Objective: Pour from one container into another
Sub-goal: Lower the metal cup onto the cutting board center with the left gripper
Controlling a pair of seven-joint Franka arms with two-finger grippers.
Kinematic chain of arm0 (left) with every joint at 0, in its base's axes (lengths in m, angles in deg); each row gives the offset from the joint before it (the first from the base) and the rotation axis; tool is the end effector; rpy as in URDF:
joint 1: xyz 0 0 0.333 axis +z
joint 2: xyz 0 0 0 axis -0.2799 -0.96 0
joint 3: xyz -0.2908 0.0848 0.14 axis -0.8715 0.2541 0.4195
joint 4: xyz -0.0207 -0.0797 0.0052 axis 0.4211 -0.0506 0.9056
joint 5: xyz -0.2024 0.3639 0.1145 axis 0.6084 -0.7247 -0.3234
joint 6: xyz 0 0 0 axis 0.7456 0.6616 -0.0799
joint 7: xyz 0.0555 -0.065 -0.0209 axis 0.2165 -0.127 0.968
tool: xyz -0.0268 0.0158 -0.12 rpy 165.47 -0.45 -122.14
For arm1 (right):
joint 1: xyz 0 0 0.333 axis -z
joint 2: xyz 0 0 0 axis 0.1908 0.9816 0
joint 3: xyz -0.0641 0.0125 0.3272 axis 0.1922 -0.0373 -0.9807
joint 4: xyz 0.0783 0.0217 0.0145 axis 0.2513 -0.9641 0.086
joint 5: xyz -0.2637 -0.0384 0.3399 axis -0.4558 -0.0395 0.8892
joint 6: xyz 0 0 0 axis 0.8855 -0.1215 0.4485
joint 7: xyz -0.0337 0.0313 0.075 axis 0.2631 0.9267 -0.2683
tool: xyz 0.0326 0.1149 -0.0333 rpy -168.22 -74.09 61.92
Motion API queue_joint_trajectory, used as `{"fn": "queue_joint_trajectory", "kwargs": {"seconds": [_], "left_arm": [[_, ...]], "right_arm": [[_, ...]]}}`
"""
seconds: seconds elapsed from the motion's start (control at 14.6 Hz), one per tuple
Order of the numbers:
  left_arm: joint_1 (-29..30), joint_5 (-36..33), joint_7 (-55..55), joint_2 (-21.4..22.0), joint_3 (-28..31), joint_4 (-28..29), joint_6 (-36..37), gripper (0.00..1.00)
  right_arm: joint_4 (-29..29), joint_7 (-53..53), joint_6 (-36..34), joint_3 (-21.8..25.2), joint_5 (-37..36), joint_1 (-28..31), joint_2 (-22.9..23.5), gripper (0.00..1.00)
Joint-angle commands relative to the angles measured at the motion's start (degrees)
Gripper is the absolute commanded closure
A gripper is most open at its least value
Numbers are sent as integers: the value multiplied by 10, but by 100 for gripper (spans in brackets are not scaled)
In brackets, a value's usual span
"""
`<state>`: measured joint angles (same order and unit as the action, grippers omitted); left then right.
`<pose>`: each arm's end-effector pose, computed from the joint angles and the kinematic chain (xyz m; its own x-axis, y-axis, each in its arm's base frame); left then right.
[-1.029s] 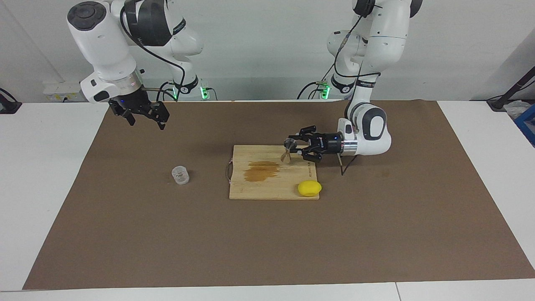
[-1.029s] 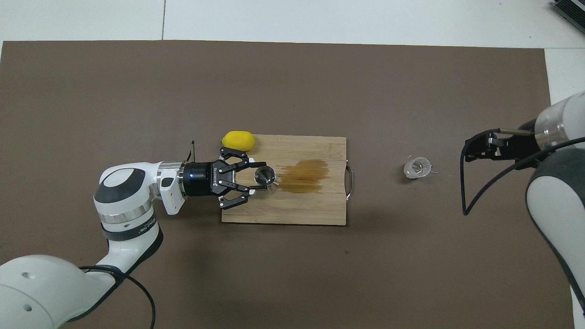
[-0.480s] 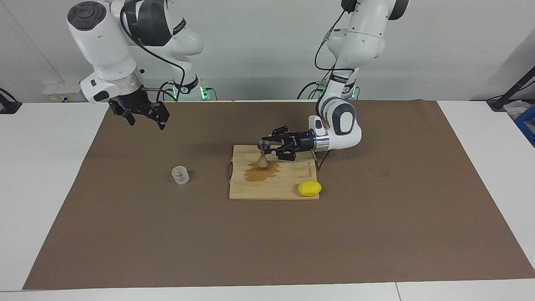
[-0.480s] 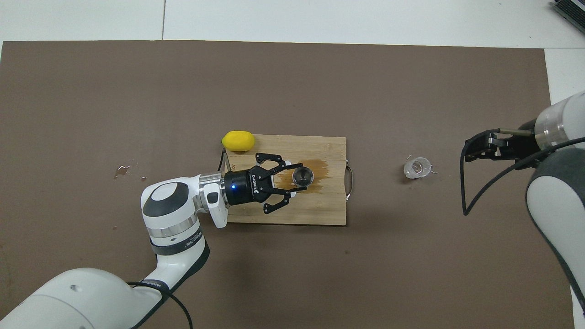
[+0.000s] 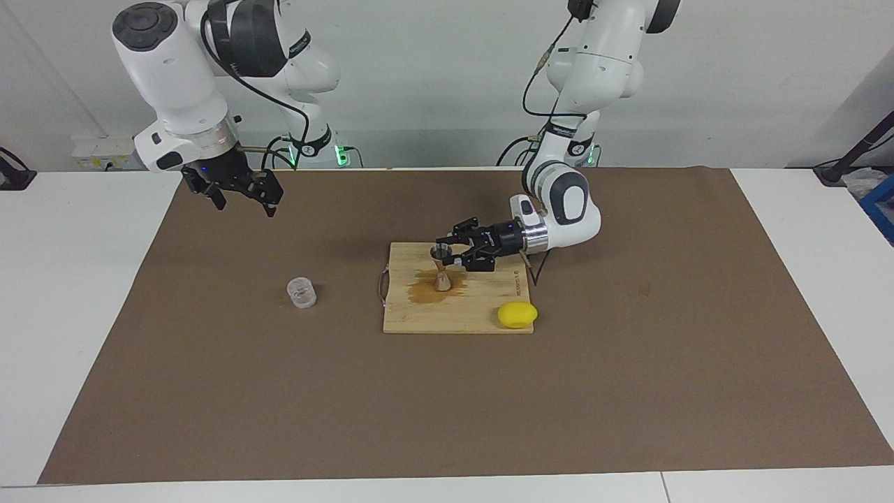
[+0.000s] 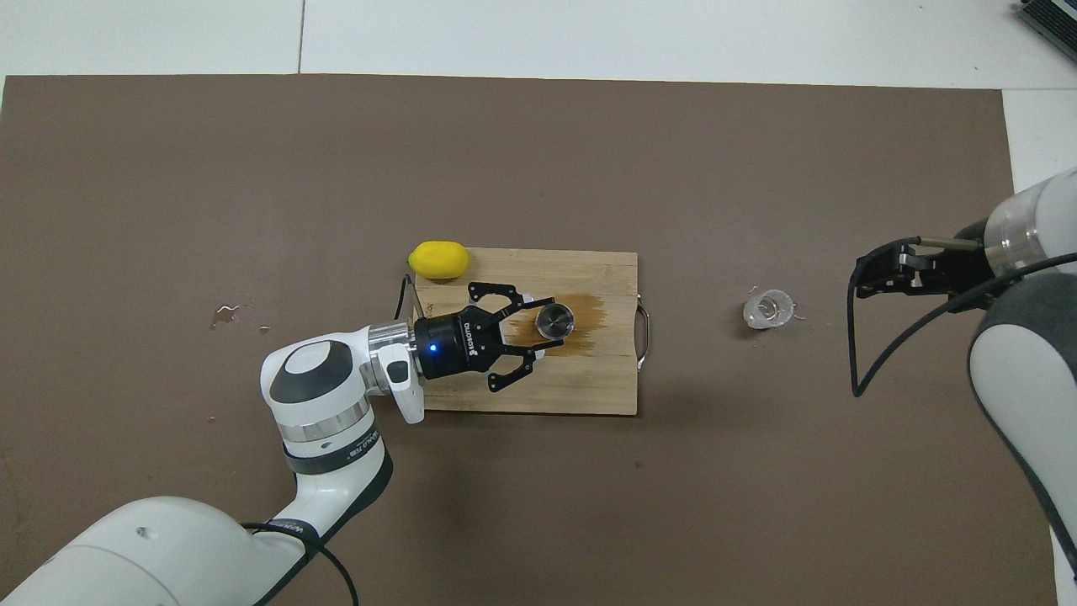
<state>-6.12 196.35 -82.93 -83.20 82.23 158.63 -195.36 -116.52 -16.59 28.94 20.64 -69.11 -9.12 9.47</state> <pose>0.5046 -0.3313 0.2481 -0.1012 -0.0278 0.9945 -0.9840 -0.1448 -0.1042 0.5850 0.0341 0.5637 0.9816 -0.1880 -0.0341 -0.1868 -0.9818 0.0357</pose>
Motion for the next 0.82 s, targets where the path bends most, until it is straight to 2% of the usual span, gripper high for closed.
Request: {"fn": "queue_joint_trajectory", "kwargs": {"seconds": [0.0, 0.41, 0.48, 0.55, 0.62, 0.75], "left_arm": [[-18, 25, -47, 10, 7, 15, -12, 66], [-18, 26, -45, 8, 7, 18, -22, 55], [-18, 25, -45, 9, 8, 18, -22, 47], [-18, 25, -44, 9, 8, 19, -22, 28], [-16, 25, -44, 9, 8, 21, -22, 0], [-14, 25, -44, 10, 8, 24, -21, 0]], "right_arm": [[-15, 4, 12, -2, 3, 6, -13, 0], [-15, 5, 15, -2, 3, 5, -12, 0], [-15, 4, 15, -2, 3, 6, -12, 0], [-15, 4, 17, -2, 3, 5, -12, 0], [-15, 5, 18, -2, 3, 5, -12, 0], [-15, 5, 24, -2, 3, 5, -11, 1]]}}
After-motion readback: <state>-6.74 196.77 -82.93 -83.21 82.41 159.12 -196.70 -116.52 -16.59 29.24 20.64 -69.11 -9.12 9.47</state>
